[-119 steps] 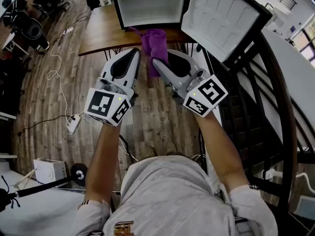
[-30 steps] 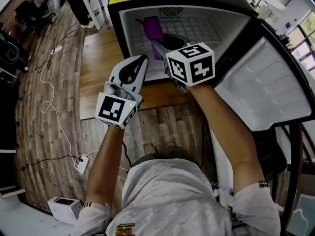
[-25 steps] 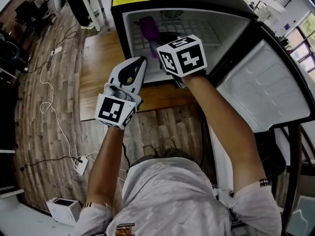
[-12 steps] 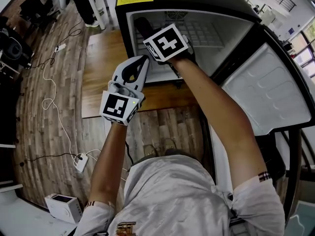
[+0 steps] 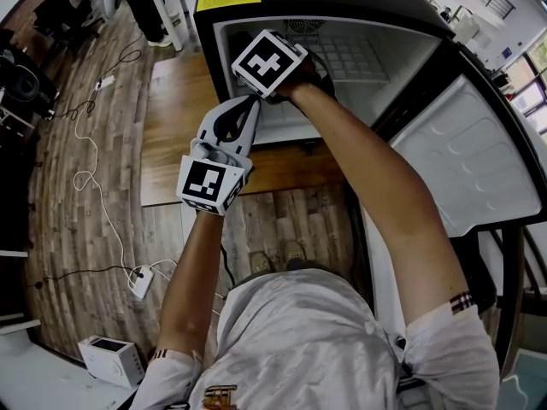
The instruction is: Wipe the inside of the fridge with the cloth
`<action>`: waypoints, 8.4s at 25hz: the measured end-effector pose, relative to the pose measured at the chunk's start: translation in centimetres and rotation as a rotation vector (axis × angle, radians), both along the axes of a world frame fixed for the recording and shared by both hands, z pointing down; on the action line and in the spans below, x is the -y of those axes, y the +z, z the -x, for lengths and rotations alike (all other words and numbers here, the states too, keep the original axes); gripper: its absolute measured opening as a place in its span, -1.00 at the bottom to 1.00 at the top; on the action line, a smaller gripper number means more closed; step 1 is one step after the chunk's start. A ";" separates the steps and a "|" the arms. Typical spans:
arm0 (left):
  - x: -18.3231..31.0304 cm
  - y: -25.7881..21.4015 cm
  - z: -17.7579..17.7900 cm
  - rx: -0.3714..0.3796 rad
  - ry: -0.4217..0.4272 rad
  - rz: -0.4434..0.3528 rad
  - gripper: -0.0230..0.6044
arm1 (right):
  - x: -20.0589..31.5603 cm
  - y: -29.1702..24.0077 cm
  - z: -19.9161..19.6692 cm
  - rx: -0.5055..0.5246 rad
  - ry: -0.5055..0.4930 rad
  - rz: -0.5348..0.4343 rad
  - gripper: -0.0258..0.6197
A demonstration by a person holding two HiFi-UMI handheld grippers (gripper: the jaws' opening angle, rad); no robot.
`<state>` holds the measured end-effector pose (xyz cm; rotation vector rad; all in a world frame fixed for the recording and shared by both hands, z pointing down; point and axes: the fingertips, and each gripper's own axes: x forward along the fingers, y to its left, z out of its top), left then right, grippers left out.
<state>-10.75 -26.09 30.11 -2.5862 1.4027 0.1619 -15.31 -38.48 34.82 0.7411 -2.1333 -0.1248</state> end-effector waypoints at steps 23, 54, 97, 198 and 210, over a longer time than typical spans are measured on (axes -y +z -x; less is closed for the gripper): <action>1.2 1.1 -0.9 0.021 0.018 0.020 -0.93 | 3.2 0.2 -5.9 -0.120 0.037 -0.042 -0.57; 1.7 1.6 -2.9 0.043 0.083 0.024 -0.93 | 7.7 -0.7 -23.2 -0.168 0.416 -0.089 -0.57; 0.6 1.3 0.5 0.031 0.016 0.023 -0.93 | -0.5 0.3 -0.7 -0.013 0.038 0.077 -0.56; 0.6 2.2 -0.5 0.038 0.020 0.041 -0.93 | -0.3 0.8 -2.3 -0.084 0.029 0.072 -0.56; 1.2 2.3 -2.7 0.041 0.072 0.041 -0.93 | 2.3 0.4 -8.1 -0.132 0.085 0.009 -0.56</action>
